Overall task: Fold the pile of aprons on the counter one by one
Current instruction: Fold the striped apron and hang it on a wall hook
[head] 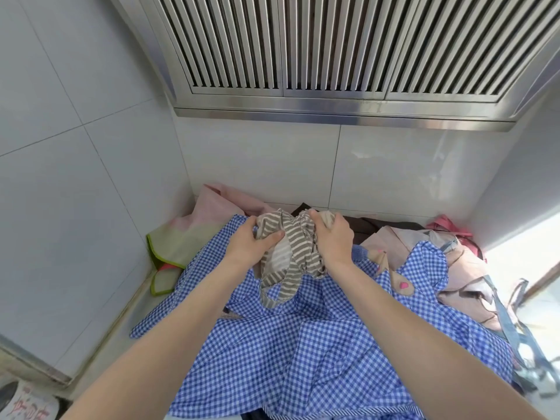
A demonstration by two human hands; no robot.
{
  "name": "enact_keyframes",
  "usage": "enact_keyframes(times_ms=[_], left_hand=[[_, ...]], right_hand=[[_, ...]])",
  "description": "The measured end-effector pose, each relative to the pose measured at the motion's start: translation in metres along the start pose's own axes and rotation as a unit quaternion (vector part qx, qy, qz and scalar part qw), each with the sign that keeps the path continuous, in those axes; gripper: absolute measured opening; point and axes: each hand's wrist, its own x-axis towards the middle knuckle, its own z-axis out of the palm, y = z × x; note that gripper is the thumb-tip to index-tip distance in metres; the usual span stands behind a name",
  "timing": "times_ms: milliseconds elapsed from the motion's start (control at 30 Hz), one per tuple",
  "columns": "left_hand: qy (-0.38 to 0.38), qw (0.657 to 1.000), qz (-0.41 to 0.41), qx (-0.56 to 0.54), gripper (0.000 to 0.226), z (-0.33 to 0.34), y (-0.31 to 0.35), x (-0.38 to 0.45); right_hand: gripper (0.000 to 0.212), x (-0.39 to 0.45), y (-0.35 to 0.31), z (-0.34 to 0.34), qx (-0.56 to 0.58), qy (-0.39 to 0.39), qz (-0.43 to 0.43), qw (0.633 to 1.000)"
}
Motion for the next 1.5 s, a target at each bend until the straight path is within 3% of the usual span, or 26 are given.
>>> enact_keyframes(times_ms=[67, 167, 233, 333, 467, 600, 700, 833, 933, 1000, 1067, 1167, 1300, 1367, 1400, 1467, 1500], left_hand=[[0.014, 1.000, 0.012, 0.022, 0.026, 0.002, 0.002, 0.001], [-0.042, 0.994, -0.047, -0.093, 0.018, -0.008, 0.003, 0.000], [-0.134, 0.961, -0.118, -0.213, 0.021, -0.022, 0.004, -0.004], [-0.201, 0.901, -0.168, -0.345, 0.053, -0.041, -0.003, -0.002], [-0.228, 0.923, -0.153, -0.271, 0.053, -0.039, 0.007, -0.006], [-0.210, 0.953, -0.140, -0.166, 0.048, -0.032, 0.018, -0.005], [-0.223, 0.961, -0.118, -0.112, 0.047, -0.033, 0.023, -0.009], [-0.280, 0.950, -0.012, -0.138, 0.053, -0.047, 0.035, -0.011], [-0.292, 0.949, -0.007, -0.119, 0.043, -0.044, 0.039, -0.011], [-0.214, 0.966, -0.024, -0.139, 0.018, -0.036, 0.036, -0.009], [-0.126, 0.973, -0.057, -0.184, 0.015, -0.029, 0.028, -0.004], [-0.082, 0.954, -0.117, -0.262, 0.010, -0.036, 0.016, -0.001], [-0.067, 0.897, -0.298, -0.321, 0.034, -0.053, -0.005, -0.001], [-0.109, 0.858, -0.319, -0.387, 0.052, -0.050, -0.001, -0.004], [-0.131, 0.846, -0.309, -0.413, 0.060, -0.046, 0.002, -0.004], [-0.161, 0.844, -0.274, -0.432, 0.066, -0.038, 0.005, -0.001], [-0.169, 0.853, -0.252, -0.425, 0.062, -0.035, 0.006, -0.001]], right_hand=[[0.041, -0.001, -0.001, 0.001, 0.012, 0.024, -0.001, 1.000], [0.040, 0.003, -0.003, -0.004, 0.018, 0.019, -0.022, 0.999], [0.041, 0.006, -0.007, -0.010, 0.025, 0.010, -0.025, 0.999], [0.047, 0.012, -0.012, -0.018, 0.054, -0.008, -0.019, 0.998], [0.037, 0.011, -0.017, -0.018, 0.037, -0.045, -0.067, 0.996], [0.037, 0.010, -0.015, -0.015, 0.022, -0.085, -0.071, 0.994], [0.040, 0.013, -0.009, -0.014, 0.051, -0.149, 0.003, 0.988], [0.034, 0.013, -0.012, -0.024, 0.121, -0.220, 0.166, 0.954], [0.034, 0.016, -0.008, -0.024, 0.147, -0.230, 0.169, 0.947], [0.035, 0.013, -0.010, -0.019, 0.157, -0.227, 0.156, 0.948], [0.046, 0.012, -0.009, -0.011, 0.137, -0.189, 0.122, 0.965], [0.052, 0.014, -0.009, -0.008, 0.096, -0.108, 0.039, 0.989], [0.037, 0.009, -0.019, -0.019, 0.001, -0.022, -0.195, 0.981], [0.032, -0.002, -0.026, -0.022, -0.082, -0.012, -0.360, 0.929], [0.032, -0.008, -0.026, -0.020, -0.136, -0.023, -0.441, 0.887], [0.024, -0.020, -0.021, -0.012, -0.191, -0.078, -0.568, 0.797], [0.016, -0.027, -0.020, -0.010, -0.196, -0.120, -0.582, 0.780]])
